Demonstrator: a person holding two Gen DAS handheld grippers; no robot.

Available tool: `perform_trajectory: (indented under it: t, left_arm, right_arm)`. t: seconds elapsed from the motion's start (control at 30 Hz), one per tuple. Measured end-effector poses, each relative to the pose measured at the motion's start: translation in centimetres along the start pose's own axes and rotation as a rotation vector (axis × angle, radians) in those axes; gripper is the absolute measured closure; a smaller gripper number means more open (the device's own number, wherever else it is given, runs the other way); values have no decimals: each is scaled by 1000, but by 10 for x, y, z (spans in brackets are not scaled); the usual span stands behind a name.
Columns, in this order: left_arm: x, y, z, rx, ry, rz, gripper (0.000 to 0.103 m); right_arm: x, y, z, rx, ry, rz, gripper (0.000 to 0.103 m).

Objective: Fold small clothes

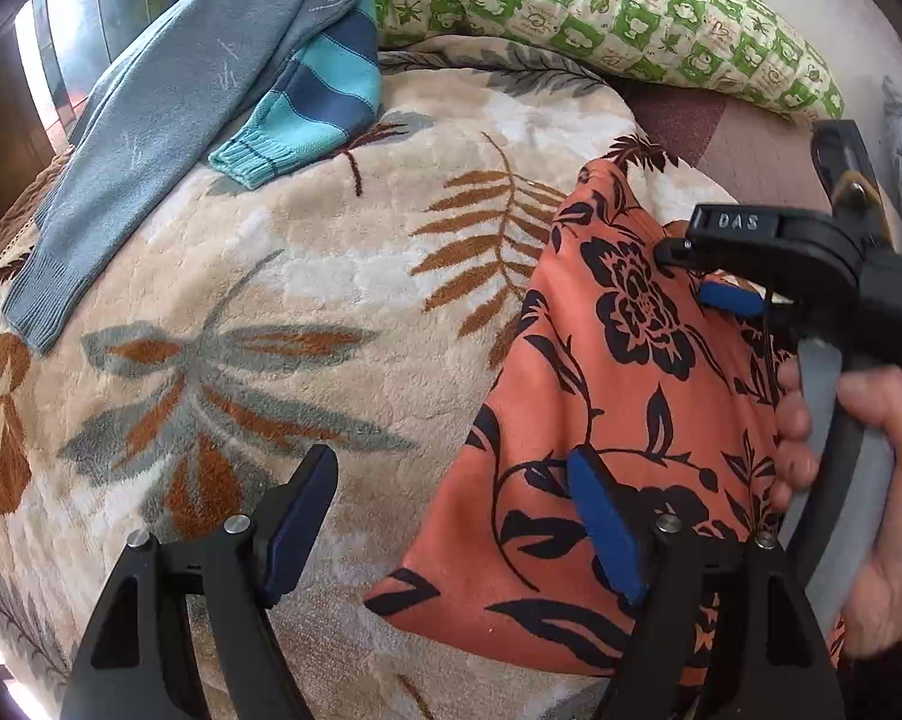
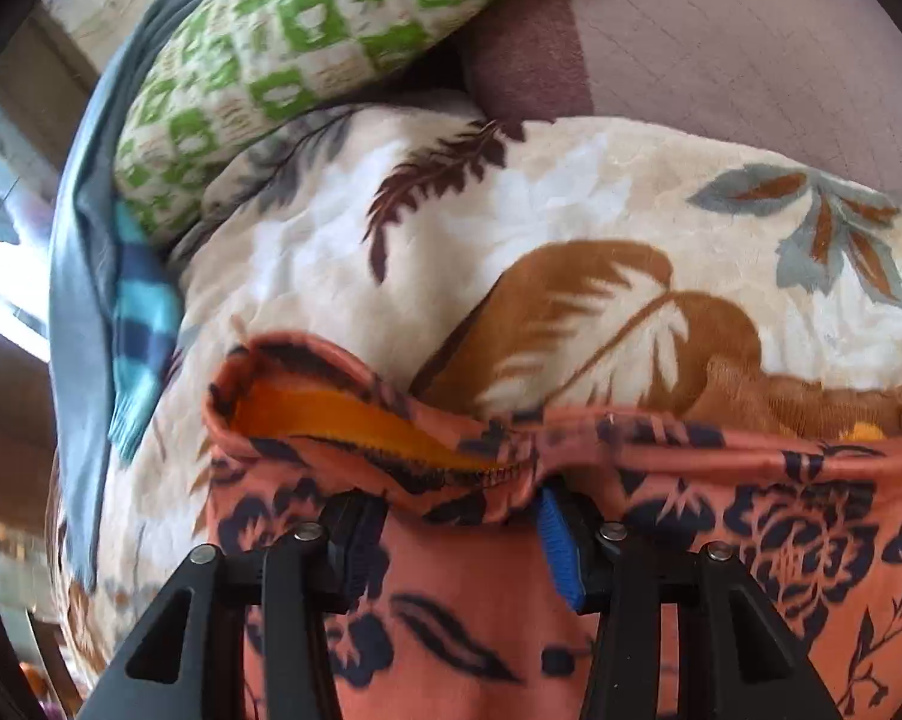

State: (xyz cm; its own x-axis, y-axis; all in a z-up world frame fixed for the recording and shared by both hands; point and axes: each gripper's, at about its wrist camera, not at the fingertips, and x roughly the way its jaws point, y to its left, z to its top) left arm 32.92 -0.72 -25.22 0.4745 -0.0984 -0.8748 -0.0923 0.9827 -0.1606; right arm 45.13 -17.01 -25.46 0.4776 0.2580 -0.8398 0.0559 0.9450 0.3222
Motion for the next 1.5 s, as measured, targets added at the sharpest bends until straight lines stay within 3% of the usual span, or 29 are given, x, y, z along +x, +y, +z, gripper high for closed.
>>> perform_trajectory:
  t: [0.13, 0.3, 0.43, 0.57, 0.67, 0.77, 0.83, 1.0, 1.1, 1.17, 1.23, 1.33, 1.5]
  left_arm:
    - [0, 1, 4, 5, -13, 15, 24]
    - [-15, -7, 2, 33, -72, 29, 24]
    - [-37, -34, -6, 137, -156, -6, 24]
    - [-37, -68, -24, 267, -144, 1, 24]
    - [-19, -84, -38, 350, -76, 70, 20]
    - [-8, -89, -43, 399, -78, 130, 14]
    - [-7, -85, -39, 390, -82, 133, 12]
    - [-2, -83, -37, 371, -88, 125, 10]
    - [-4, -87, -37, 390, -112, 130, 10]
    - [-8, -87, -34, 394, -140, 126, 10]
    - [-16, -87, -30, 375, -184, 123, 10]
    - [-32, -86, -25, 329, -259, 90, 10]
    - [-56, -91, -31, 290, -333, 34, 10]
  right_arm:
    - [-2, -9, 20, 52, -35, -4, 52]
    - [-56, -54, 9, 114, -106, 42, 52]
    - [-132, -113, -25, 77, -179, -44, 52]
    - [-209, -191, -76, 156, -277, -116, 52]
    - [-230, -248, -101, 272, -281, -96, 52]
    - [-219, -279, -112, 340, -237, -81, 52]
    - [-196, -283, -108, 349, -207, -78, 52]
    - [-137, -290, -88, 282, -182, -255, 52]
    - [-121, -276, -58, 201, -169, -403, 46]
    - [-115, -274, -41, 215, -148, -441, 45]
    - [-121, -270, -34, 231, -174, -432, 46]
    - [-145, -242, -44, 148, -240, -442, 46]
    - [-188, -177, -91, -33, -299, -455, 45]
